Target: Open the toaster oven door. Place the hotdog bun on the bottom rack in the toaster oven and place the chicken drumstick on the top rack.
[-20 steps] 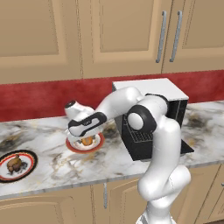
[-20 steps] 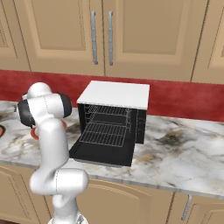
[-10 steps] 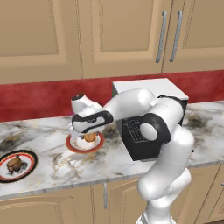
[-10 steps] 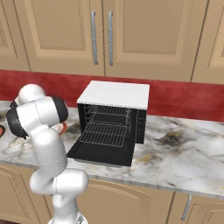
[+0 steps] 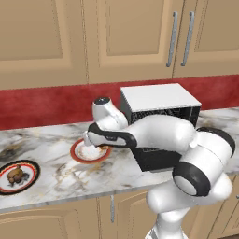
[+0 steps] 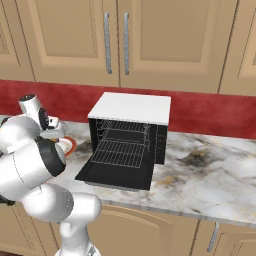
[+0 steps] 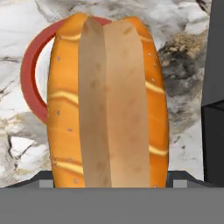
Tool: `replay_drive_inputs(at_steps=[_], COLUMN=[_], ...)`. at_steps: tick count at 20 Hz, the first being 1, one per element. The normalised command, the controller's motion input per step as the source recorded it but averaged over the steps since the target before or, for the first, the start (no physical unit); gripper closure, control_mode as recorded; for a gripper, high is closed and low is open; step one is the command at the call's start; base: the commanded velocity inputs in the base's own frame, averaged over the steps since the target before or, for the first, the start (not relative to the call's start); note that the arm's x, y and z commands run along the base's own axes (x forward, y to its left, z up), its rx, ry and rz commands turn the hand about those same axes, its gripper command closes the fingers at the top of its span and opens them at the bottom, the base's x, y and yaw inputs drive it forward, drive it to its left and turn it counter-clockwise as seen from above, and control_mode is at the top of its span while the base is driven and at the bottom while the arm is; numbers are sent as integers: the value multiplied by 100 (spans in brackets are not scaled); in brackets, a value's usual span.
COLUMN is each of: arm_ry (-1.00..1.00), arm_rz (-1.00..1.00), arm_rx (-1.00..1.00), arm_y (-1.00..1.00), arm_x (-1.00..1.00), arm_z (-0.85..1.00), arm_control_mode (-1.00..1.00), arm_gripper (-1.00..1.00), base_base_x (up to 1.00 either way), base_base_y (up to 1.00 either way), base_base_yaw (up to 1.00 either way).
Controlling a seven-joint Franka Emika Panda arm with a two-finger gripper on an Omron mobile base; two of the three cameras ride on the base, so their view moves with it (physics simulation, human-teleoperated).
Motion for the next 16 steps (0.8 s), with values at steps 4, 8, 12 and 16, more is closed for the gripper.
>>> replay_drive_inputs(at_steps=[4,8,12,16], arm_ry=[-10,0,0,4], arm_rz=[30,30,25,20], arm_rx=[5,2,0,0], arm_y=[-40,-36,-31,-37], arm_x=[-50,-44,-44,-36], arm_z=[47,48,54,47], arm_control_mode=[-100,-100,-100,-100], arm_gripper=[100,100,100,100], base_base_x=[0,0,0,0], base_base_y=[0,0,0,0], base_base_yaw=[0,0,0,0])
